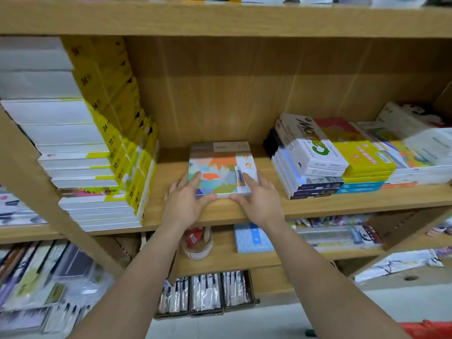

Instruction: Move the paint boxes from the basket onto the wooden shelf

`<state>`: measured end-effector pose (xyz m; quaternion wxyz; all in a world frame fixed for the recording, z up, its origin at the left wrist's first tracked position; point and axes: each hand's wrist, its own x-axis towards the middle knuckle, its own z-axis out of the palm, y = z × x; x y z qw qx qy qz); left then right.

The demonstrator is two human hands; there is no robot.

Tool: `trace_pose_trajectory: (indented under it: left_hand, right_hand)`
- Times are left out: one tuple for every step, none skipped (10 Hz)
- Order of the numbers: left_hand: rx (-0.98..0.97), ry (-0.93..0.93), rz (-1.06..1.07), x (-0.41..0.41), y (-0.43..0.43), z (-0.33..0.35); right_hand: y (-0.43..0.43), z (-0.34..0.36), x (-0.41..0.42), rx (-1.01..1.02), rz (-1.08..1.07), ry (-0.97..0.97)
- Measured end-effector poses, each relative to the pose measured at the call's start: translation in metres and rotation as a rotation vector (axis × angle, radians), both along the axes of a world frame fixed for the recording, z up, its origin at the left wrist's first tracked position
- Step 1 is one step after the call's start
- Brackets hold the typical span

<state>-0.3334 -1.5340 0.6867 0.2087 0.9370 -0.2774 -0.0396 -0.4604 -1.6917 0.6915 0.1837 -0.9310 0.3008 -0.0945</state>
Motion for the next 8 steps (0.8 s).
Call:
trace_pose_trajectory:
  left_hand:
    - [0.005,-0.045,0.023,0.001,-0.005,-0.004]
    - [0.018,-0.085,0.024,0.0,-0.006,-0.006]
    - [0.026,-0.121,0.026,-0.001,-0.005,-0.007]
    - [-0.016,-0.101,0.059,-0.003,-0.006,-0.007]
    - [-0.028,-0.102,0.075,-0.013,-0.007,-0.002]
    - [0.028,-0.131,0.069,-0.037,-0.009,0.008]
    - [0.057,-0.167,0.037,-0.067,-0.008,0.014]
    - [0.024,-0.145,-0.026,-0.104,-0.009,0.024]
  right_hand:
    - [-0.008,-0.003,0.009,0.003,0.024,0.048]
    - [-0.011,-0.005,0.01,-0.012,0.036,0.071]
    - [-0.009,-0.004,0.009,-0.007,0.031,0.077]
    - [-0.007,0.0,0.008,0.031,0.013,0.053]
    - [0.002,0.002,-0.001,0.03,-0.031,0.053]
    - [0.009,0.006,-0.027,0.006,-0.024,0.064]
    - [0.012,0.011,-0.065,-0.039,0.054,0.127]
    - [0.003,0.017,-0.103,-0.1,0.108,0.221]
